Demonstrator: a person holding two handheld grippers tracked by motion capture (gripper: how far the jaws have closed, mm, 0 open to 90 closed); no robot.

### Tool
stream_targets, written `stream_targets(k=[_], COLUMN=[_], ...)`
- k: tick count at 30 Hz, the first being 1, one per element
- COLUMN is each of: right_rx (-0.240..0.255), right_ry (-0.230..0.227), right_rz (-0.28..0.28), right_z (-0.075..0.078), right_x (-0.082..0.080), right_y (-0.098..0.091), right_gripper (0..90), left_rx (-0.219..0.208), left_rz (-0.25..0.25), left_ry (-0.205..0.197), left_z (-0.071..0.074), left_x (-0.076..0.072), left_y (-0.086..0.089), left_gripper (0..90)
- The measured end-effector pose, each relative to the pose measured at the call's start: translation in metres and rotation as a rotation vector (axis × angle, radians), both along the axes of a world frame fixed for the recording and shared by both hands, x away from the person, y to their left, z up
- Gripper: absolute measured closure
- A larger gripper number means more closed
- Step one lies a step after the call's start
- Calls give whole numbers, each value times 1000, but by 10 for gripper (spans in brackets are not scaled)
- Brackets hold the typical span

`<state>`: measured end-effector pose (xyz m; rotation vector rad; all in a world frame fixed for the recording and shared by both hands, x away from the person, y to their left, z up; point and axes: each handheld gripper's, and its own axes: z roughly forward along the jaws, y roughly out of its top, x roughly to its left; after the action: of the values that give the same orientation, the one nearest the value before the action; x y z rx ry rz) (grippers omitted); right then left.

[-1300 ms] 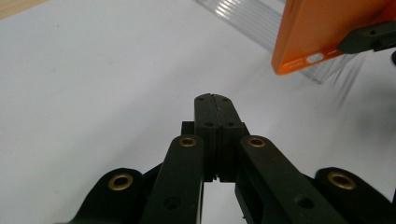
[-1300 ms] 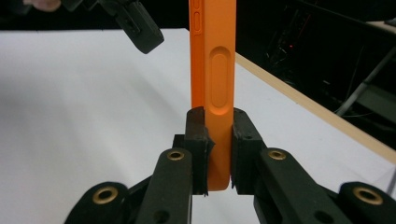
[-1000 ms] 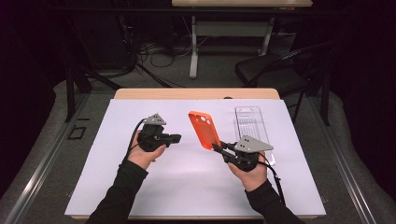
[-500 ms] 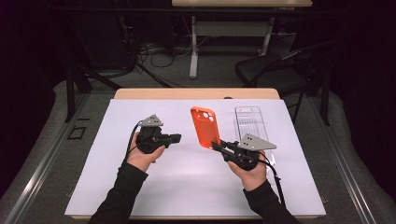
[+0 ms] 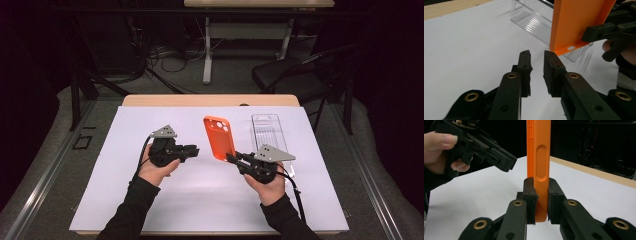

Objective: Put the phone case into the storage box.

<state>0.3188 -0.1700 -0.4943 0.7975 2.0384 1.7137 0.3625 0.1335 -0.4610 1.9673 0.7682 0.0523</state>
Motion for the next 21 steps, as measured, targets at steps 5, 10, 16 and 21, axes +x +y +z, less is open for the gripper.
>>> stream_targets(k=[5, 10, 16, 21], right_rx=[3, 8, 16, 17], right_ry=[6, 22, 29, 32], right_rz=[7, 28, 49, 63], right_z=[0, 0, 0, 1], right_x=[0, 1, 1, 2], right_y=[-1, -2, -3, -4], right_gripper=[805, 805, 805, 804], left_rx=[-3, 4, -16, -31], left_rz=[-10, -26, -72, -107], left_ry=[-4, -5, -5, -27], left_z=[0, 0, 2, 6], left_x=[0, 1, 1, 2], left_y=[-2, -4, -4, -2], left_gripper=[666, 605, 546, 467])
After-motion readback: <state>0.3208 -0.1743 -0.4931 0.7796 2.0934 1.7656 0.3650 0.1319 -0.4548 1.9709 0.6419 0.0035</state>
